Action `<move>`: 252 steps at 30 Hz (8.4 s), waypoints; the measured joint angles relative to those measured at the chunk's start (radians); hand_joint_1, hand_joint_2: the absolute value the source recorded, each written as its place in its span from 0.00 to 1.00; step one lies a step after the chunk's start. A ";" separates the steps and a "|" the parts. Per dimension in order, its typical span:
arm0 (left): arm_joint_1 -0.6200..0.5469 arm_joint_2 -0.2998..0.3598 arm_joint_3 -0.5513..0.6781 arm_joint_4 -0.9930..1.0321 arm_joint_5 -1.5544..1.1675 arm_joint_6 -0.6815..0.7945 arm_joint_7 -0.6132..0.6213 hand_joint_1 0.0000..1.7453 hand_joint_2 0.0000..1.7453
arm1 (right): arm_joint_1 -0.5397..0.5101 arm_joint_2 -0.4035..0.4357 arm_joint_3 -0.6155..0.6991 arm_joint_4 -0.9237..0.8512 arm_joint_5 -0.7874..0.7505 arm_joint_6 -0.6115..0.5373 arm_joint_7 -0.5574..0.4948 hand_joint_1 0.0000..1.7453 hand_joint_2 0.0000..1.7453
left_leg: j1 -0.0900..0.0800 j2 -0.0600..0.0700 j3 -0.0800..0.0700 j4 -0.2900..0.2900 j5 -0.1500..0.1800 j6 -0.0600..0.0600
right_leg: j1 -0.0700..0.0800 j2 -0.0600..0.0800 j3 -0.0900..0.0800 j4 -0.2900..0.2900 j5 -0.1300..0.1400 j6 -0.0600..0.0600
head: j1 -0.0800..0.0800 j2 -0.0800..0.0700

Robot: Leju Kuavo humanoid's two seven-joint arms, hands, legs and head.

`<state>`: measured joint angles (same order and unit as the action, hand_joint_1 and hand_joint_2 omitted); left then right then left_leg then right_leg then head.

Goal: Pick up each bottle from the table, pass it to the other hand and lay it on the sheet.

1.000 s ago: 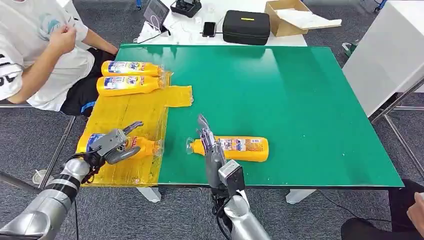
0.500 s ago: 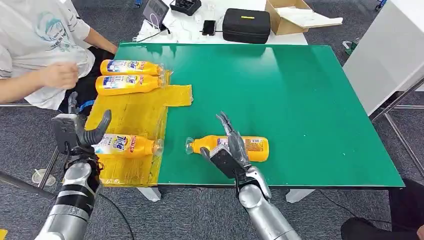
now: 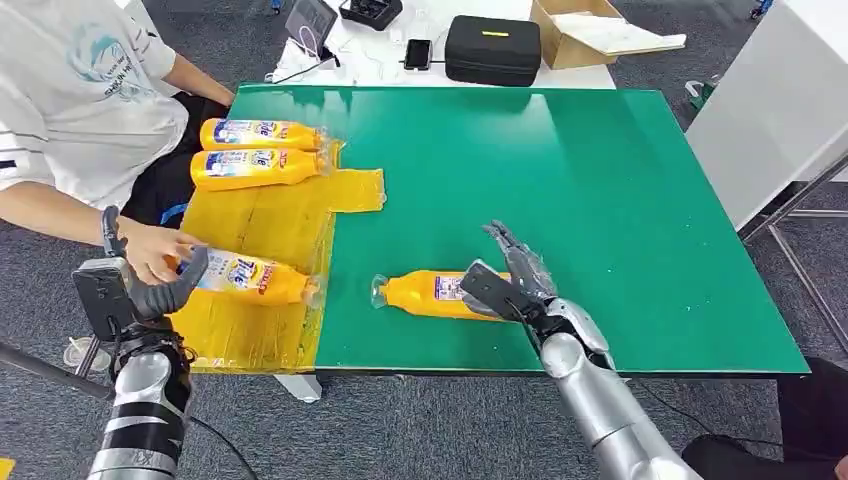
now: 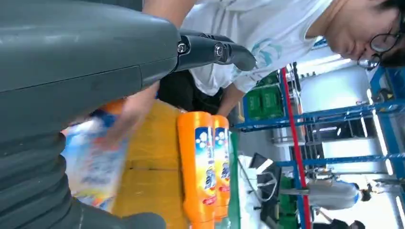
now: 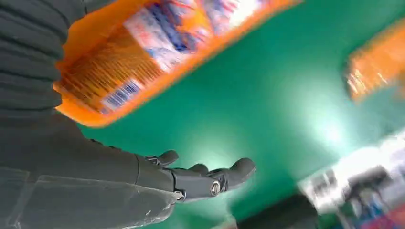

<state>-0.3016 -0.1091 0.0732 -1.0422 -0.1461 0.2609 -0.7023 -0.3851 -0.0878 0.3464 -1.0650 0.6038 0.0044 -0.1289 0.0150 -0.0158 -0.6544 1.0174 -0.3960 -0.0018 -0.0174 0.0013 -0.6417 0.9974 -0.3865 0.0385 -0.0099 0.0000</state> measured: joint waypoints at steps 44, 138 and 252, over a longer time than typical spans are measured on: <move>-0.080 -0.028 -0.034 0.151 0.037 -0.088 0.000 0.00 1.00 | -0.204 -0.115 0.245 0.304 -0.104 0.261 -0.060 1.00 1.00 | 0.000 0.000 -0.001 0.000 0.000 0.000 | 0.000 0.001 -0.001 0.000 0.000 0.000 | 0.000 0.000; 0.047 -0.055 -0.342 0.117 0.827 -0.986 0.377 0.00 1.00 | 0.201 0.340 0.103 0.244 -0.283 -0.233 -0.571 1.00 1.00 | 0.001 0.000 -0.004 0.000 -0.001 -0.001 | 0.000 0.000 -0.004 0.000 -0.001 0.000 | 0.000 0.000; -0.353 0.168 -0.315 0.669 -0.861 -0.309 0.083 0.00 1.00 | 0.237 0.368 0.110 -0.076 -0.512 -0.091 -0.571 0.00 0.00 | 0.001 0.003 -0.001 0.000 0.000 -0.001 | 0.001 0.002 -0.002 0.000 0.000 -0.001 | 0.001 0.000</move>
<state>-0.6549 0.0587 -0.2419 -0.3727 -1.0071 -0.0481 -0.6191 -0.1483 0.2804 0.4562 -1.1410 0.0923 -0.0866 -0.7000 0.0160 -0.0133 -0.6551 1.0170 -0.3964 -0.0027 -0.0167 0.0030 -0.6437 0.9979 -0.3867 0.0377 -0.0092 0.0000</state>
